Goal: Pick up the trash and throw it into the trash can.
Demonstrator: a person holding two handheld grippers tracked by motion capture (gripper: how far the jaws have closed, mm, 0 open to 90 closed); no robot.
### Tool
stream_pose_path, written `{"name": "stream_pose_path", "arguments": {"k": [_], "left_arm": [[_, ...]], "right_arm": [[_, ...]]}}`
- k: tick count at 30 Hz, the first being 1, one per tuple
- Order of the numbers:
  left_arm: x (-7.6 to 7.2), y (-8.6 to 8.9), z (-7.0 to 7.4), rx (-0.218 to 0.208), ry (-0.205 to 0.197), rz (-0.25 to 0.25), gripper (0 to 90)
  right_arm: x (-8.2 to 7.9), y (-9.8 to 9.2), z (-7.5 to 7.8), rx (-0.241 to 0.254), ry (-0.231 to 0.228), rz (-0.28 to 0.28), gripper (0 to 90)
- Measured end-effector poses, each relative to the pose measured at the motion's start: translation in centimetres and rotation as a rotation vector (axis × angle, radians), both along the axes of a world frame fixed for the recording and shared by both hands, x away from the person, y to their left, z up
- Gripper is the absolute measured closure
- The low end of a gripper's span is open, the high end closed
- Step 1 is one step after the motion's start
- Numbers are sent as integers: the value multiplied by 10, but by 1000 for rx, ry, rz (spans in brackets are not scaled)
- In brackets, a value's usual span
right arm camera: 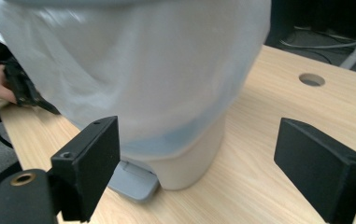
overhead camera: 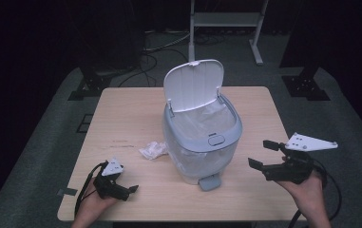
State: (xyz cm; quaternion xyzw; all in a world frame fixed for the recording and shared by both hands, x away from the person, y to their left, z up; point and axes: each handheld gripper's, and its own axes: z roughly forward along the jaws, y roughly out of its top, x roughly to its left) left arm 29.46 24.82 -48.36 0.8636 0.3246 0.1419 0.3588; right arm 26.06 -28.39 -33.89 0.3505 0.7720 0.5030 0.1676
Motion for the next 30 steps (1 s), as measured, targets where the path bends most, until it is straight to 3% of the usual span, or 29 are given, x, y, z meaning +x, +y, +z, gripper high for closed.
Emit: {"name": "stream_pose_path", "arguments": {"k": [6,12,15,19,26,30], "left_arm": [[0,0,0,0,0,0,0],[0,0,0,0,0,0,0],[0,0,0,0,0,0,0],[0,0,0,0,0,0,0],[0,0,0,0,0,0,0],[0,0,0,-3,-1,1,0]], "right_arm": [[3,-4,-14,-40,26,-48,117],[7,-8,-29,-65,45,-60,70],[9,-11,-37,-72,41,-76,14],[12,-15,-49,-90,37,-95,13],[15,-19,-72,-114,38,-90,1],[18,-19,-84,-135,68,-87,1]]}}
